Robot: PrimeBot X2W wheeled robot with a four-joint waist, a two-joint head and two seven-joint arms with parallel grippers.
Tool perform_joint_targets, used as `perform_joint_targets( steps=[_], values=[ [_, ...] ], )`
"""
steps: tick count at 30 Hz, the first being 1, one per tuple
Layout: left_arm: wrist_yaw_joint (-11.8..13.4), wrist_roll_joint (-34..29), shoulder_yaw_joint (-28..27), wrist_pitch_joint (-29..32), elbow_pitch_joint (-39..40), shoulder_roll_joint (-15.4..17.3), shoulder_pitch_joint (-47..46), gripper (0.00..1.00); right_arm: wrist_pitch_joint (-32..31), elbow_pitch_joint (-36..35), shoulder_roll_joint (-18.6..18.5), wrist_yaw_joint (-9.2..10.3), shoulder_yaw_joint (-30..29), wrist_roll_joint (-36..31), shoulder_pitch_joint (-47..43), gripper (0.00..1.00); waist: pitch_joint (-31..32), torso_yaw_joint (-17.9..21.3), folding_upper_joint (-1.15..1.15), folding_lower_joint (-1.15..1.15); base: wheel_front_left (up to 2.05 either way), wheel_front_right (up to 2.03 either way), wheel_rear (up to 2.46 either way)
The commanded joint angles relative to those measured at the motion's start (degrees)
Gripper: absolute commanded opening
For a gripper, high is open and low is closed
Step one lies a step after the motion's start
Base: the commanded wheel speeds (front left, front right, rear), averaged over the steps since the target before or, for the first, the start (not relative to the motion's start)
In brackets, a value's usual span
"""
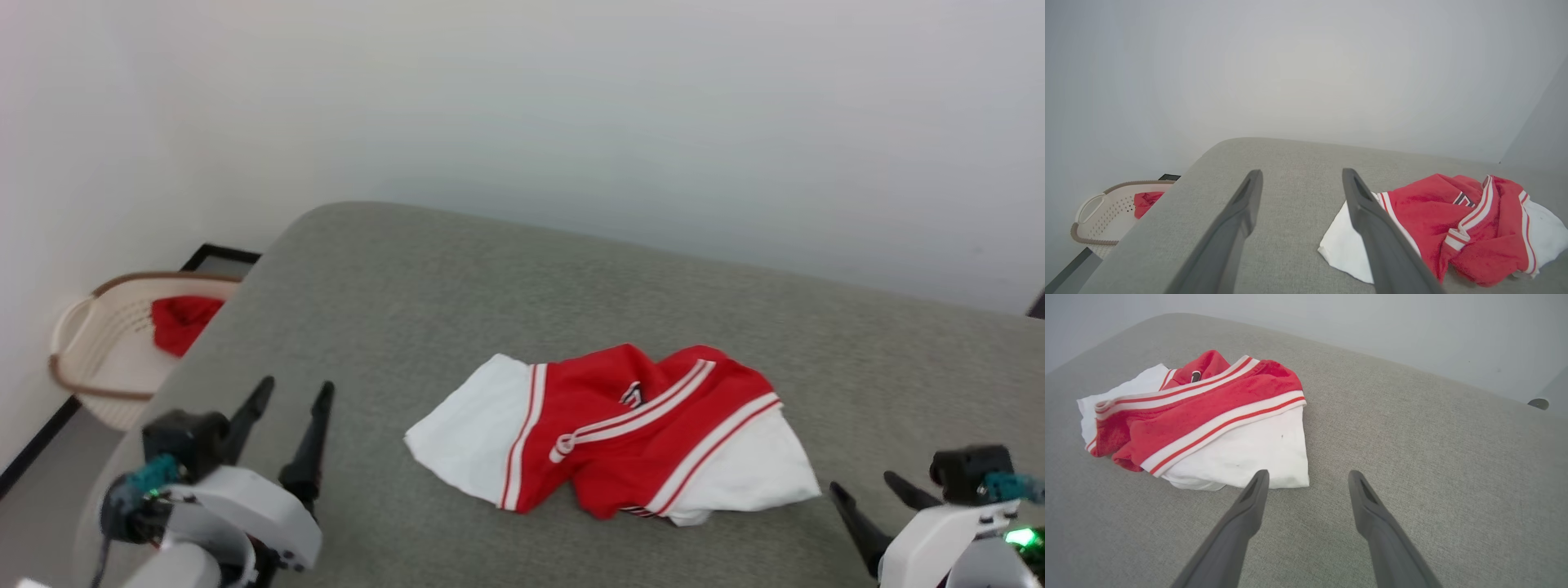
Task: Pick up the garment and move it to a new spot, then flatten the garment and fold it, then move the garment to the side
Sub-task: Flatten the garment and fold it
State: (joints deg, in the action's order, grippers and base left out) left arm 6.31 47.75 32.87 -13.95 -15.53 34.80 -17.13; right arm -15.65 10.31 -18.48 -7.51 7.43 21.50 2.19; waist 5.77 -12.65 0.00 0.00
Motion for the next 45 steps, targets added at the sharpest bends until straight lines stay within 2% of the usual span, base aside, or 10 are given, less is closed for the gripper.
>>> perform_joint_targets(
  steps=[1,6,10,17,26,27,28,34,45],
  values=[
    [0.4,-1.4,-0.7,-0.8,0.9,-1.1,1.8,1.0,-1.9,-0.5,-0.8,0.04,-0.2,1.0,1.5,1.0,-1.4,-3.3,0.0,0.0,0.0,0.0,0.0],
    [0.2,-4.2,-3.4,-1.2,2.0,-4.4,4.1,1.0,-6.9,-0.6,-2.6,0.04,-0.3,1.6,3.1,1.0,-3.5,-6.4,0.0,0.0,0.0,0.0,0.0],
    [-1.0,-6.7,-6.2,-1.2,2.9,-7.2,5.4,1.0,-11.1,-0.2,-3.4,0.04,-0.6,2.0,4.4,1.0,-5.9,-8.5,0.0,0.0,0.0,0.0,0.0],
    [-3.5,-10.5,-9.7,-1.2,2.3,-11.4,5.8,1.0,-16.0,1.4,-3.1,0.04,-1.7,1.9,6.2,1.0,-9.2,-11.7,0.0,0.0,0.0,0.0,0.0],
    [-6.1,-13.4,-12.9,-1.2,1.0,-14.9,5.7,1.0,-19.5,5.3,-1.3,0.04,-2.1,1.0,7.8,1.0,-11.2,-13.3,0.0,0.0,0.0,0.0,0.0],
    [-6.4,-13.7,-13.3,-1.2,0.8,-15.3,5.7,1.0,-19.1,5.7,-1.1,0.04,-2.3,1.0,8.2,0.43,-11.3,-13.3,0.0,0.0,0.0,0.0,0.0],
    [-6.8,-14.0,-13.6,-1.2,0.6,-15.7,5.7,1.0,-19.0,6.1,-0.8,0.04,-2.4,1.1,8.2,0.0,-11.4,-13.4,0.0,0.0,0.0,0.0,0.0],
    [-8.3,-15.4,-15.9,-1.2,-0.8,-17.0,6.3,1.0,-19.1,7.2,-1.7,0.04,-3.7,1.2,9.6,0.0,-11.2,-12.4,0.0,0.0,0.0,0.0,0.0],
    [-9.8,-17.8,-18.5,-1.2,-1.8,-18.0,7.0,1.0,-18.8,6.2,-5.4,0.04,-10.5,0.5,8.3,0.0,-9.5,-8.7,0.0,0.0,0.0,0.0,0.0]
  ],
)
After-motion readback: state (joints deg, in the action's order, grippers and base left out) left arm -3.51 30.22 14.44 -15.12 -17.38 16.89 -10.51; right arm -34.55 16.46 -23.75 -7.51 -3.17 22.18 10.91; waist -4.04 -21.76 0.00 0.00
